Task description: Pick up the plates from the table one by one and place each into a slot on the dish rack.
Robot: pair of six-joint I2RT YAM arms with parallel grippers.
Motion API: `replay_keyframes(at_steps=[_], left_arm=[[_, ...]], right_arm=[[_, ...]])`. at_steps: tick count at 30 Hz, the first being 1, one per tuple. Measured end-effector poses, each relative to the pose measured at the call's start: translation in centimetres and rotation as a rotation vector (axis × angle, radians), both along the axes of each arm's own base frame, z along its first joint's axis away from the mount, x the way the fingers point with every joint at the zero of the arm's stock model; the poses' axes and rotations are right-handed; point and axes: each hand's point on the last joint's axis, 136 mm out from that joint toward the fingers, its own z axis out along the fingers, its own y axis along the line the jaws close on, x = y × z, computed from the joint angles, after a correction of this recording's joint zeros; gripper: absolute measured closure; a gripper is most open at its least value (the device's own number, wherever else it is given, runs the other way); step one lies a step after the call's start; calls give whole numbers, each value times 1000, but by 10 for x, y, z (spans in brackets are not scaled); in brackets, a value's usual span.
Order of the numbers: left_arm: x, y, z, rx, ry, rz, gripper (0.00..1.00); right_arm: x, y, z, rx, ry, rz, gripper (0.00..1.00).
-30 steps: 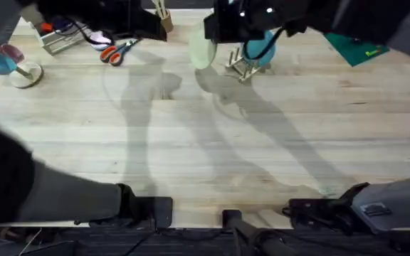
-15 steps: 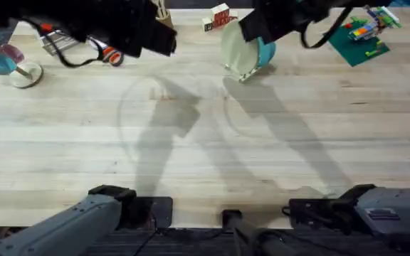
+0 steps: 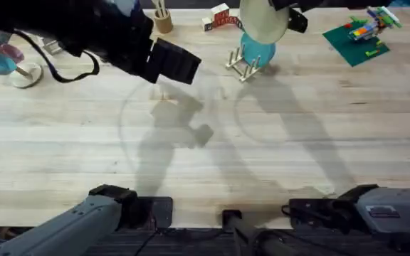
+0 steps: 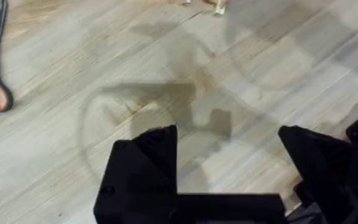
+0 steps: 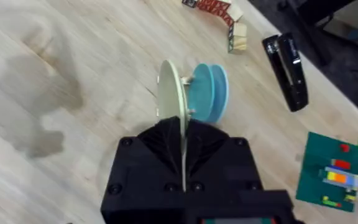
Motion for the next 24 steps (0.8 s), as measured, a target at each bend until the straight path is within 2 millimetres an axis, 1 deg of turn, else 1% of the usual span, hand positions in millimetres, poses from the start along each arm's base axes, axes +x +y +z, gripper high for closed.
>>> replay_keyframes(at_steps=[9,15,24], left_arm=[[2,3,-1,19,-5,11,6],[3,3,0,18,-10,12,6],[3,3,0,19,-11,12,6]], right_arm=[[12,-25,2,-66,-38,7,971],[18,-26,7,-89,-79,32,971],[26,-34,11,-117,-112,43,971]])
